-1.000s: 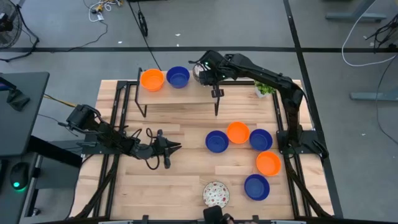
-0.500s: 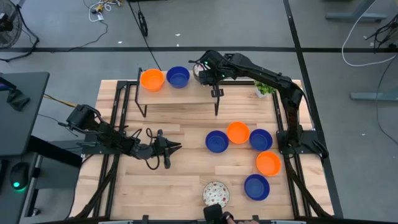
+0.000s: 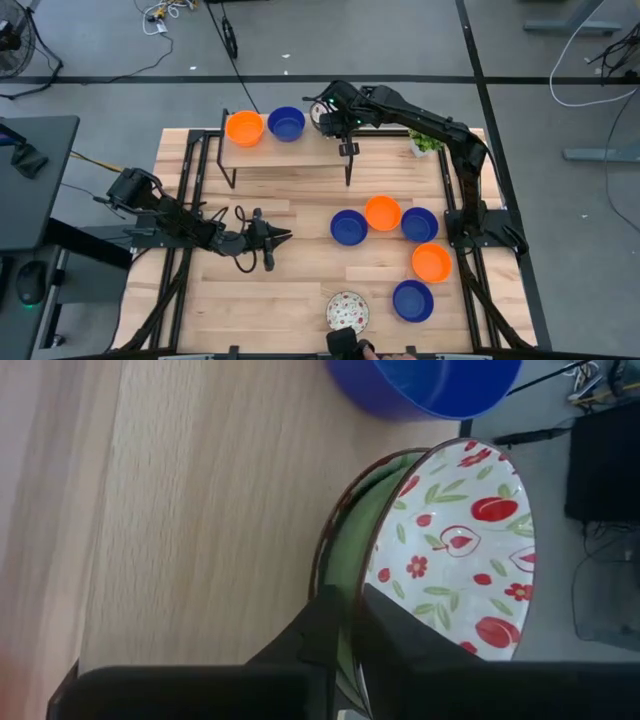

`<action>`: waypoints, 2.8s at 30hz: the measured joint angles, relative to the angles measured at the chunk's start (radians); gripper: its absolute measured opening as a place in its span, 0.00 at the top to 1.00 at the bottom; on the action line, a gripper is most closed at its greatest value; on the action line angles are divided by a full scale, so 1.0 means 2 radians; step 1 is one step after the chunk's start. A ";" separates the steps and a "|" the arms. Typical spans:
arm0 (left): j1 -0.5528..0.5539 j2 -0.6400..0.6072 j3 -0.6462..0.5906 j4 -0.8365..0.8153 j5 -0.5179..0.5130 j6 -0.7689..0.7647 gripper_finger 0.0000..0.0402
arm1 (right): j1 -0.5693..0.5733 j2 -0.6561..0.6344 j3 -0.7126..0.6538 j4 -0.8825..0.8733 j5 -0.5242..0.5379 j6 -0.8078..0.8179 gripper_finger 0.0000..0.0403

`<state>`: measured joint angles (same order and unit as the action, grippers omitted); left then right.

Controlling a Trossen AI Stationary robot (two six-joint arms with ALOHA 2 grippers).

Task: Pick & Place Mini bowls
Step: Stack the top white bowl on top of the other white bowl on the shelf

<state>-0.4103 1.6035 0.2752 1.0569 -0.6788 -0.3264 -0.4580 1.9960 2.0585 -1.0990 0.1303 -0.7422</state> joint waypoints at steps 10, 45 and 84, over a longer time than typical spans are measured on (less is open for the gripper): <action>0.000 0.000 0.000 0.001 0.002 0.000 0.86 | -0.002 0.007 0.000 0.008 0.000 0.004 0.85; 0.000 0.000 0.000 0.009 0.003 -0.001 0.86 | 0.001 -0.009 0.000 0.011 -0.008 0.022 0.97; 0.000 0.000 0.000 0.021 0.011 -0.001 0.86 | 0.002 -0.001 0.000 0.024 -0.021 0.042 0.99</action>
<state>-0.4099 1.6035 0.2752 1.0995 -0.6567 -0.3290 -0.4549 1.9938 2.0579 -1.0509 0.0891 -0.6590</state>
